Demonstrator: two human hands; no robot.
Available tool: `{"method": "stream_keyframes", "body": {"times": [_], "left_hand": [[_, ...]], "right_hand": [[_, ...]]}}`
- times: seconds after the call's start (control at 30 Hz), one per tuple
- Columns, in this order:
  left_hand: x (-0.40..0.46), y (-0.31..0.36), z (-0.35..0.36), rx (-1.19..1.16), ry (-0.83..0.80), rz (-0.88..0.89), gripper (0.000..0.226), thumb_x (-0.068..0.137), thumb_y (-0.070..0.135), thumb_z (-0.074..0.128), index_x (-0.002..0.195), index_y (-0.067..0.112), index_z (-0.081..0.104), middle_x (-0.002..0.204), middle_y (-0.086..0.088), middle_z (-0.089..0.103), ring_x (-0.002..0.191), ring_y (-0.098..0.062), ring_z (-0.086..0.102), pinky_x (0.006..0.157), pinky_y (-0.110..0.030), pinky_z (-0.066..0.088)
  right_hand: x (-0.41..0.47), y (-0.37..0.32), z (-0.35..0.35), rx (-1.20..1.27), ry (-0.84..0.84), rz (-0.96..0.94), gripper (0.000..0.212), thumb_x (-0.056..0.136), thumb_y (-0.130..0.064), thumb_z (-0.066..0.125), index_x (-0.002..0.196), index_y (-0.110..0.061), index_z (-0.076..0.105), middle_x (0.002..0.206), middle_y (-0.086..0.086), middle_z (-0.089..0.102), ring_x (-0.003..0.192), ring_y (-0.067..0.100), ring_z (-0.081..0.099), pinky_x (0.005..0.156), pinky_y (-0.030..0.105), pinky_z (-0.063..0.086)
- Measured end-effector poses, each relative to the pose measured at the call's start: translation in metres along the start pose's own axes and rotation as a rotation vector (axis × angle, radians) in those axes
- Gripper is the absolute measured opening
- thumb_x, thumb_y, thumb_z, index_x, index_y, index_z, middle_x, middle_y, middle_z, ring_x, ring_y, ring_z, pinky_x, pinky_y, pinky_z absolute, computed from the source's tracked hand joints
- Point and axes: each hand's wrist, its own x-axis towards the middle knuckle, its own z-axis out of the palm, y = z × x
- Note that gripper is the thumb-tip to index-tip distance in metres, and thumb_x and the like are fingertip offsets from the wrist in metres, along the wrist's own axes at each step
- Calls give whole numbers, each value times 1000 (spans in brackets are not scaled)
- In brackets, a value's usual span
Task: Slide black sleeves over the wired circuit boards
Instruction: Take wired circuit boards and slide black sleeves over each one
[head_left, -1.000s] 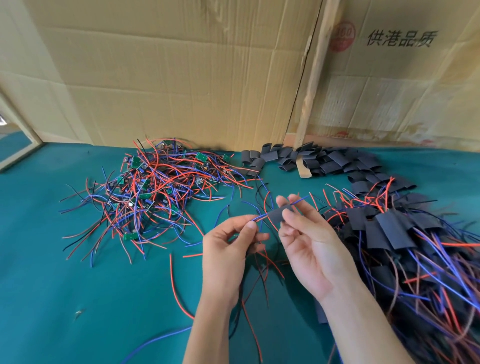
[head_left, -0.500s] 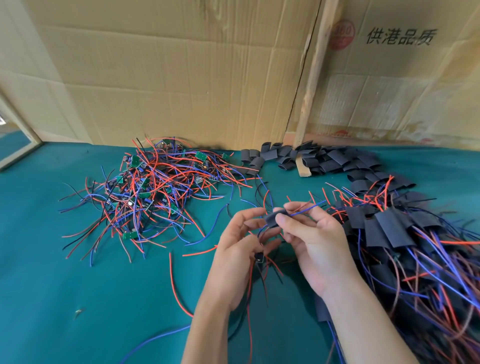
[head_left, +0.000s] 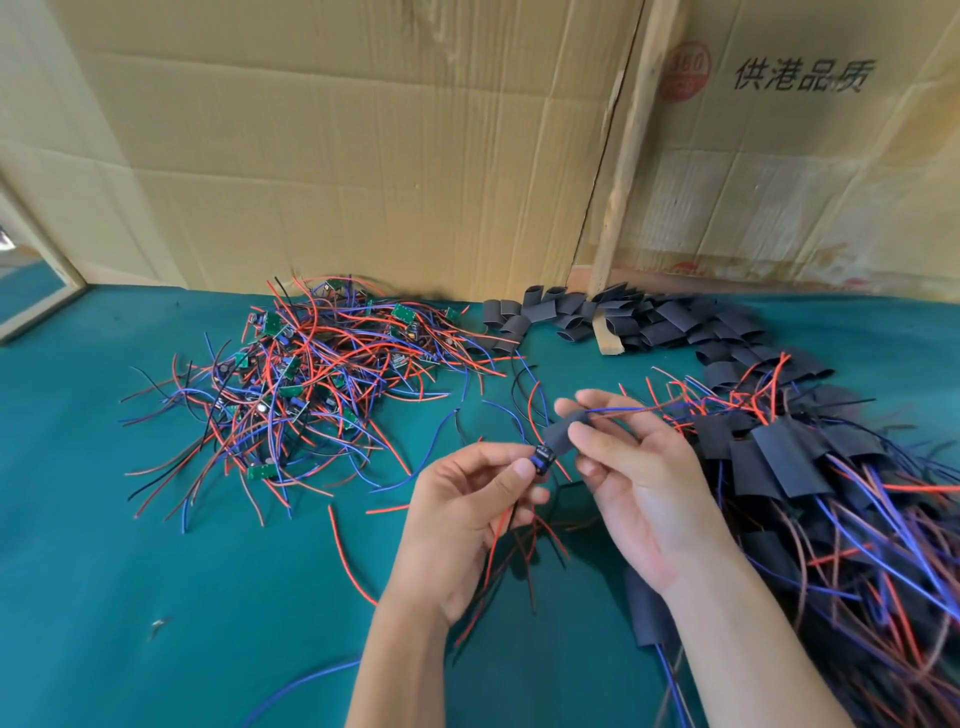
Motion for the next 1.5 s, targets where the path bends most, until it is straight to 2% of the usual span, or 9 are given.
{"method": "stream_keyframes", "body": {"times": [0.33, 0.47, 0.6, 0.83, 0.97, 1.13, 1.27, 1.4, 1.5], "left_hand": [[0, 0, 2, -90, -49, -30, 13, 82, 0, 68, 94, 3, 72, 76, -17, 67, 61, -16, 67, 54, -19, 54], [1, -3, 5, -48, -32, -32, 10, 85, 4, 66, 95, 4, 67, 76, -14, 67, 59, -14, 64, 52, -18, 52], [0, -2, 5, -116, -25, -11, 14, 86, 4, 64, 99, 7, 62, 77, -11, 67, 60, -13, 62, 53, -16, 50], [3, -8, 6, -68, 38, -35, 9, 87, 3, 66, 92, 9, 63, 78, -13, 67, 61, -15, 64, 54, -18, 51], [2, -9, 7, -47, 35, 1, 13, 85, 7, 68, 97, 9, 63, 78, -13, 67, 60, -17, 63, 55, -19, 51], [3, -12, 11, 7, 24, 42, 25, 86, 13, 69, 108, 8, 61, 76, -14, 66, 59, -20, 62, 53, -21, 49], [5, -22, 13, 167, 108, 114, 9, 97, 5, 62, 104, 10, 61, 73, -15, 65, 61, -25, 58, 52, -22, 45], [3, -24, 14, 265, 164, 137, 16, 99, -3, 54, 107, 6, 64, 77, -26, 68, 67, -33, 63, 53, -24, 45], [-4, -12, 20, 369, 273, 216, 28, 95, -10, 53, 104, 9, 70, 81, -32, 65, 65, -28, 63, 55, -29, 50]], "right_hand": [[-2, -7, -6, 14, -105, 43, 38, 72, 0, 70, 110, -4, 64, 104, 12, 76, 74, 7, 67, 56, 16, 48], [0, -4, -4, 33, -56, 35, 33, 75, -1, 70, 107, -5, 65, 104, 12, 77, 70, 7, 65, 57, 16, 50], [1, 4, -2, 52, 24, 33, 34, 68, -5, 76, 101, -6, 66, 104, 13, 77, 61, 8, 61, 55, 16, 50], [0, 8, 0, 140, 1, 91, 25, 66, -5, 77, 90, -8, 70, 102, 13, 77, 60, 7, 61, 56, 16, 52], [0, 11, -1, 7, -8, 91, 26, 71, -5, 76, 95, -6, 69, 102, 14, 76, 62, 12, 60, 57, 20, 52], [-2, 14, 2, -8, -81, 156, 29, 77, -6, 74, 105, -1, 68, 80, 17, 65, 56, 21, 53, 48, 30, 47], [-3, 18, -1, -98, -79, 132, 36, 71, -4, 78, 104, -1, 66, 69, 14, 60, 54, 23, 44, 49, 34, 43], [-7, 19, 0, -164, -61, 99, 39, 71, -10, 80, 107, -2, 66, 84, 16, 71, 61, 25, 48, 61, 38, 37], [-10, 21, 4, -139, -41, 91, 45, 77, -24, 86, 115, -8, 68, 97, 9, 72, 66, 23, 60, 60, 36, 45]]}}
